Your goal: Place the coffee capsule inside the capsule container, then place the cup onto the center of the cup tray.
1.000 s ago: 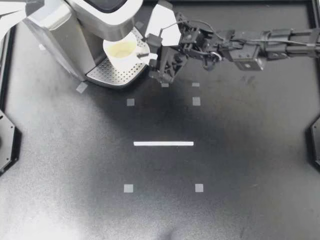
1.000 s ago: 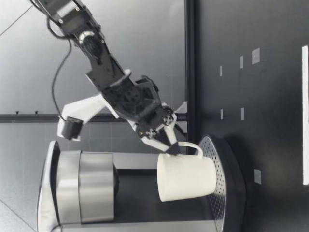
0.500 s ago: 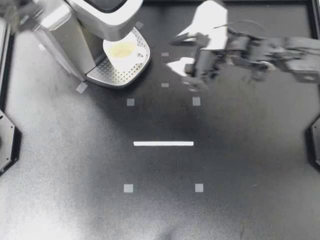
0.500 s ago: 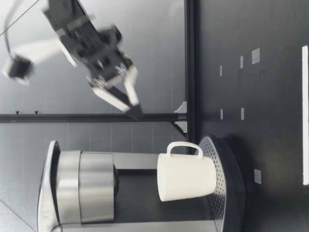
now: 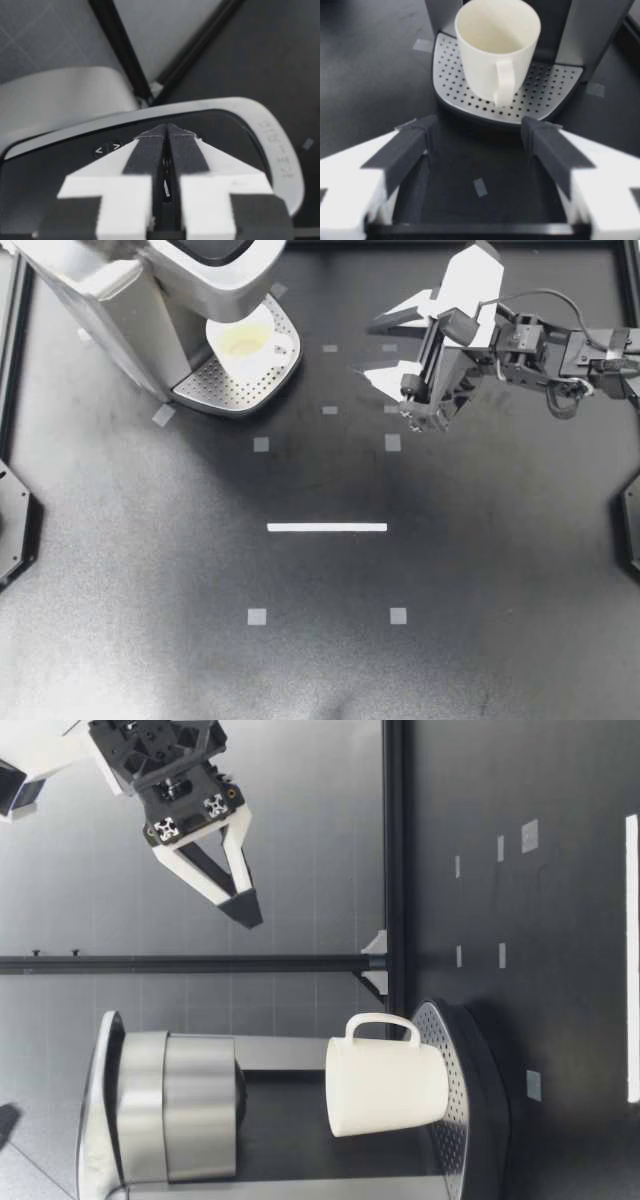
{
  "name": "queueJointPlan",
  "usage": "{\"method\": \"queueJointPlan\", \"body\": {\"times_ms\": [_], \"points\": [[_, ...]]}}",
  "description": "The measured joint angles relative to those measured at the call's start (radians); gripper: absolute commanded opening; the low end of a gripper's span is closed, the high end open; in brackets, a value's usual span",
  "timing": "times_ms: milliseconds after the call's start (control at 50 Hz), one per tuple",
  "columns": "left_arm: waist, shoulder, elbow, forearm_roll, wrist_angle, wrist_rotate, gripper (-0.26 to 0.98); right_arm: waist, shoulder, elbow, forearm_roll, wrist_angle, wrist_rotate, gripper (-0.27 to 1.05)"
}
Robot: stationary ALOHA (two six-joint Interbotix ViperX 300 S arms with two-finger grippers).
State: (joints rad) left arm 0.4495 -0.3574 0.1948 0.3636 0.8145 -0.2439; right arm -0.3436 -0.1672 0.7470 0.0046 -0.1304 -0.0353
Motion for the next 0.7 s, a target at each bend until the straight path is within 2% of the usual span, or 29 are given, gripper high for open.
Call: {"method": "queueJointPlan", "body": {"times_ms": [700], "points": [[0.011,0.02,0.035,0.005,0.003,-0.006,0.06,0.0,0.002,0.009,0.0,-0.034,-0.002,0.65]]}}
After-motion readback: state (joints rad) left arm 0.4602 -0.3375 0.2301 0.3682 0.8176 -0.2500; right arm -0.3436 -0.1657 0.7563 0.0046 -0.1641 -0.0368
